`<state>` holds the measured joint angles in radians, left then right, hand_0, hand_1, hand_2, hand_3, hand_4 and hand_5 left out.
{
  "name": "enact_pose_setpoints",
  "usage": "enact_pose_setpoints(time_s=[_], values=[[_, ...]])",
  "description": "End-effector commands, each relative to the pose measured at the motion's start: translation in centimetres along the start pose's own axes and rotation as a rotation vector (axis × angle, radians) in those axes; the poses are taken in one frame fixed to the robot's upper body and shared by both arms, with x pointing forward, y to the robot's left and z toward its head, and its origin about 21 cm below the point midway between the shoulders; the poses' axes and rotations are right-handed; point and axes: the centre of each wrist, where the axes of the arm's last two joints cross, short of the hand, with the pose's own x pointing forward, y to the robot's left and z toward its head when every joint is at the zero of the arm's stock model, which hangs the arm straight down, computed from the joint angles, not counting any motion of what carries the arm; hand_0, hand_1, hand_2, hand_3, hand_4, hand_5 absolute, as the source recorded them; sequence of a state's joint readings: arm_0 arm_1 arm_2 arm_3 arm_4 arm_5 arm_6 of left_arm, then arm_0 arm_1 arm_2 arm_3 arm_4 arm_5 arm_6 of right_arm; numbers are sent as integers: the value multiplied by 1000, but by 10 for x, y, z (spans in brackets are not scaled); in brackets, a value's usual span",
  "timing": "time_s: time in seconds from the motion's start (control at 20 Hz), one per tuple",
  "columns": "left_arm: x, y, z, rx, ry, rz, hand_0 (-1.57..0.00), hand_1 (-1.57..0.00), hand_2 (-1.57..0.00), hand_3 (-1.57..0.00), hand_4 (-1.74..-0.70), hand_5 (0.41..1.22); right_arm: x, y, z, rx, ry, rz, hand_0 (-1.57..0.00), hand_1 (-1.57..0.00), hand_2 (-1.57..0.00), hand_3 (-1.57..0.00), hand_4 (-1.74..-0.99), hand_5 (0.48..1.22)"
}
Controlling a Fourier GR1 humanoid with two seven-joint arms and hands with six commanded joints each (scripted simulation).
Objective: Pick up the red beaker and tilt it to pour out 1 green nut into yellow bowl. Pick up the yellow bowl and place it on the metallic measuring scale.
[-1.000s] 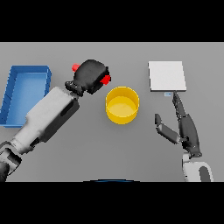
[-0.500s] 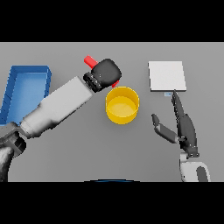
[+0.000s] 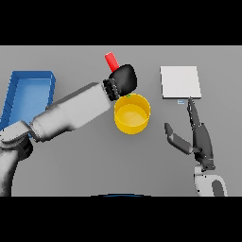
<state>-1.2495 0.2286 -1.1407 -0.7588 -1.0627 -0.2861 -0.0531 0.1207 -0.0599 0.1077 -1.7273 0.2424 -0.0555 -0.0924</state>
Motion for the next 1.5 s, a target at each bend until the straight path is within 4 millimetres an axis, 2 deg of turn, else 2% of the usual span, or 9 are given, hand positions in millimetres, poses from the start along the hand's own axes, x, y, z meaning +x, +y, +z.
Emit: enact_pose_setpoints(time_s=[0.0,0.55,0.65,0.9,1.0,1.1,1.2,1.3,1.45], values=[[1,1,-2,-9,4,-56,-1571,-1571,-1571,-1571,-1735,1221,0,1,1,1,-3,-4,1,1,1,1,-1167,626],[12,26,-11,-23,-22,-377,-1571,-1571,-1571,-1571,-1720,1221,-1,0,0,-3,-15,21,1,1,1,1,-1151,634],[4,32,-10,-24,-24,-407,-1571,-1571,-1571,-1571,-1721,1221,-3,2,2,-6,-19,-1,1,1,1,1,-1152,635],[-62,66,9,-9,111,-450,-1571,-1571,-1571,-1571,-1725,1221,3,-4,-3,6,-48,1,1,1,1,1,-1154,654],[-98,78,24,24,186,-398,-1571,-1571,-1571,-1179,-1731,1221,2,1,1,17,-53,9,1,1,1,1,-1160,660],[-142,87,42,39,326,-282,-1571,-1571,-1571,-1320,-1727,1221,-1,3,0,19,-45,11,1,1,1,1,-1161,661],[-178,90,60,82,441,-76,-1571,-1571,-1571,-1410,-1729,1221,-1,7,-5,22,-45,-10,1,1,1,1,-1156,658],[-209,74,80,148,537,216,-1571,-1571,-1571,-1468,-1734,1221,-4,3,-3,9,-36,33,1,1,1,1,-1146,641],[-243,36,109,230,692,635,-1571,-1571,-1571,-1402,-1737,1221,-1,7,-8,14,-54,51,1,1,1,1,-1142,630]])
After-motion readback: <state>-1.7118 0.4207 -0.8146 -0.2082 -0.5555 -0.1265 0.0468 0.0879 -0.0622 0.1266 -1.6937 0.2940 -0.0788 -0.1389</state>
